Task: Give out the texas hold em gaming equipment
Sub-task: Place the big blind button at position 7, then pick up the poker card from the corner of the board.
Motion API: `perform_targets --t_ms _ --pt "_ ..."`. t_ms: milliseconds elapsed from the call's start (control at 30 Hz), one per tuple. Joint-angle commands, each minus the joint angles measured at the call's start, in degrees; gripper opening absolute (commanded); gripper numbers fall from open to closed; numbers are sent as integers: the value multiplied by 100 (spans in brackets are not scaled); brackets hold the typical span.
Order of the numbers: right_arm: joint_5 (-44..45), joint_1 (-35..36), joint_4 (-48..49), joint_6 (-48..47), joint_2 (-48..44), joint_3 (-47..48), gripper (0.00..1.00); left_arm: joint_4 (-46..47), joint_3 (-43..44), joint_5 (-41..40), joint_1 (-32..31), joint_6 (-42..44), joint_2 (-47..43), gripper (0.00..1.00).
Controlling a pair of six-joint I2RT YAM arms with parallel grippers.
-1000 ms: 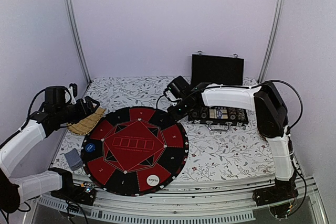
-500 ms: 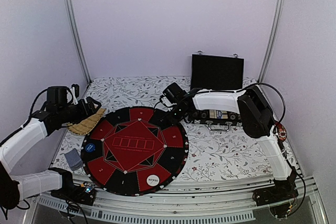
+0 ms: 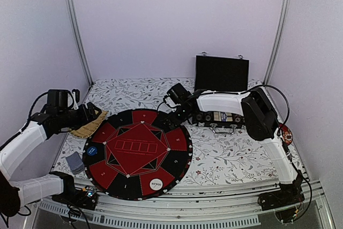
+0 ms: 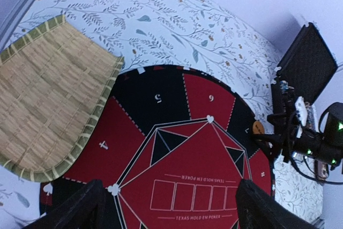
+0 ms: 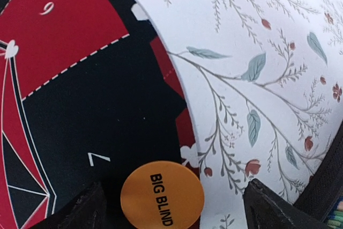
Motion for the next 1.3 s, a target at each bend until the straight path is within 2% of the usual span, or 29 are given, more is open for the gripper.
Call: perform_targets --t_ms 0,133,400,533,800,1000,1267 --pt "-147 35 -178 -120 -346 -42 99 -1242 526 -614 -54 96 -73 88" --pt "-206 40 -44 -169 -1165 -344 99 -2013 788 -1309 -69 -297 -195 98" --pt "-504 47 1007 -171 -2991 -2676 99 -3765 1224 -2606 -193 -1571 471 98" --pt "-636 40 1246 -268 -3341 -3372 99 -4272 1074 -2811 -279 -1860 1160 98" --pt "-892 42 1466 -649 -3390 -3962 99 -3904 273 -2748 -267 -2543 1128 98" --pt "-1231 41 1584 -635 -3360 -4111 99 -4018 133 -2984 -151 -3062 1617 98" --pt "-1279 40 1610 -666 -3543 -4230 99 -3381 -274 -2482 -33 -3319 2028 98"
